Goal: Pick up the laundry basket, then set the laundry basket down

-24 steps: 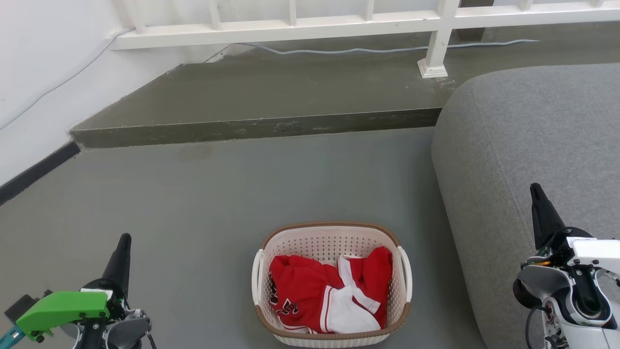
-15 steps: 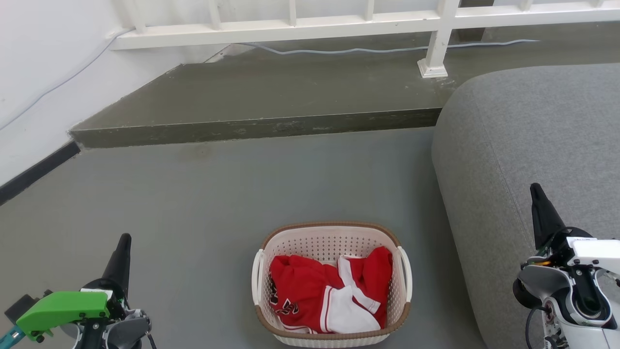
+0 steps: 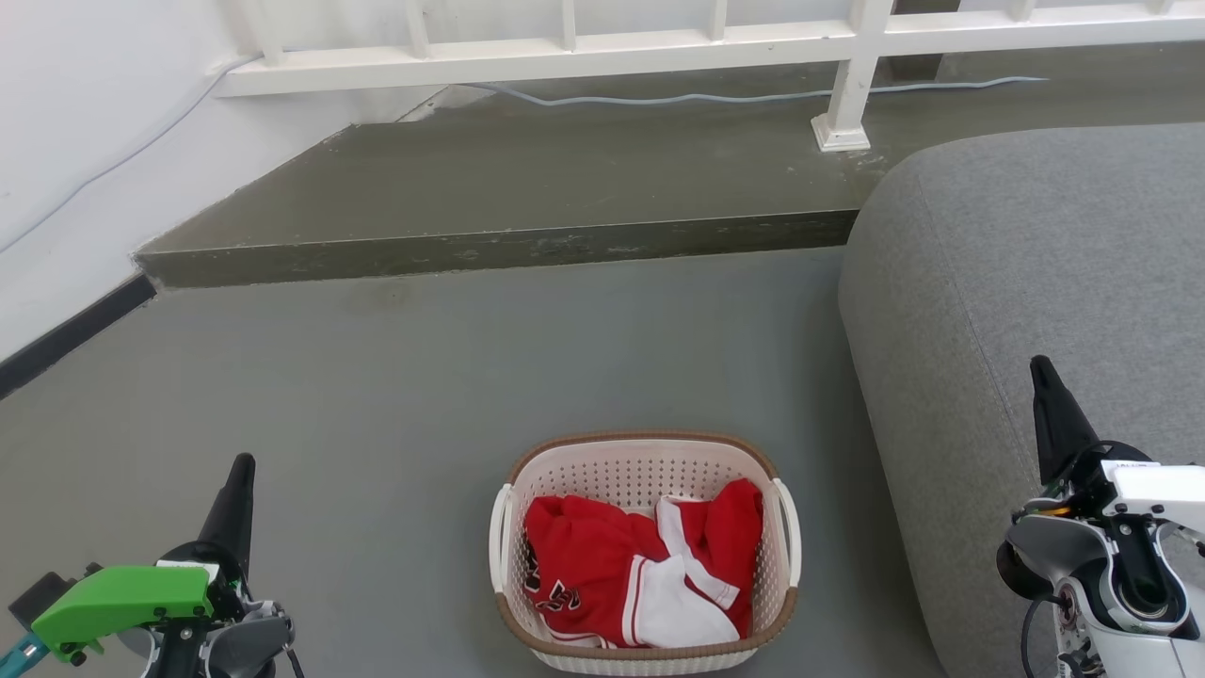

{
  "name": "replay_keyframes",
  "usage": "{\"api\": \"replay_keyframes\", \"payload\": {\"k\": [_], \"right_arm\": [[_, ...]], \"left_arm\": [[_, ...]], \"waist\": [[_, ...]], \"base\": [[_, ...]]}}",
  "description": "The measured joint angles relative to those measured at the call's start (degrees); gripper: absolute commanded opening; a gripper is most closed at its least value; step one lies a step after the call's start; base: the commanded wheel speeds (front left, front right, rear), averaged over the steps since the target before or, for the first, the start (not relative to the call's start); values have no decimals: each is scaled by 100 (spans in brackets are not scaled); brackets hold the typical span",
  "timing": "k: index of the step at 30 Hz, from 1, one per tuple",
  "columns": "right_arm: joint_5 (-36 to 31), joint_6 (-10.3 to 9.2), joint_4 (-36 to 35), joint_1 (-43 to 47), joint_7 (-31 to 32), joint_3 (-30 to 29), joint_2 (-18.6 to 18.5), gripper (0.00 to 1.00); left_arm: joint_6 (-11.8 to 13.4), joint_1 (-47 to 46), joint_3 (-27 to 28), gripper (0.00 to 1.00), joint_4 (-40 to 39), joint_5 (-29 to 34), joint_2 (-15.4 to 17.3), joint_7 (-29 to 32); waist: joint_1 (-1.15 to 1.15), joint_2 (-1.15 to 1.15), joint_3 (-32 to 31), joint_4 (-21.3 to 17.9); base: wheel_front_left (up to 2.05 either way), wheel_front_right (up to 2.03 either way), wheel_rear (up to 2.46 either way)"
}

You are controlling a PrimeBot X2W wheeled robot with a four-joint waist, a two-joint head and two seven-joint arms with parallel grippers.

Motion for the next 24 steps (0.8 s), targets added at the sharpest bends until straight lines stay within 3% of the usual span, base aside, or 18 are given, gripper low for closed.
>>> {"api": "replay_keyframes", "payload": {"k": [24], "right_arm": [[0,0,0,0,0,0,0,0]], "left_arm": [[0,0,1,0,0,0,0,0]], "waist": [[0,0,0,0]], "base": [[0,0,0]]}}
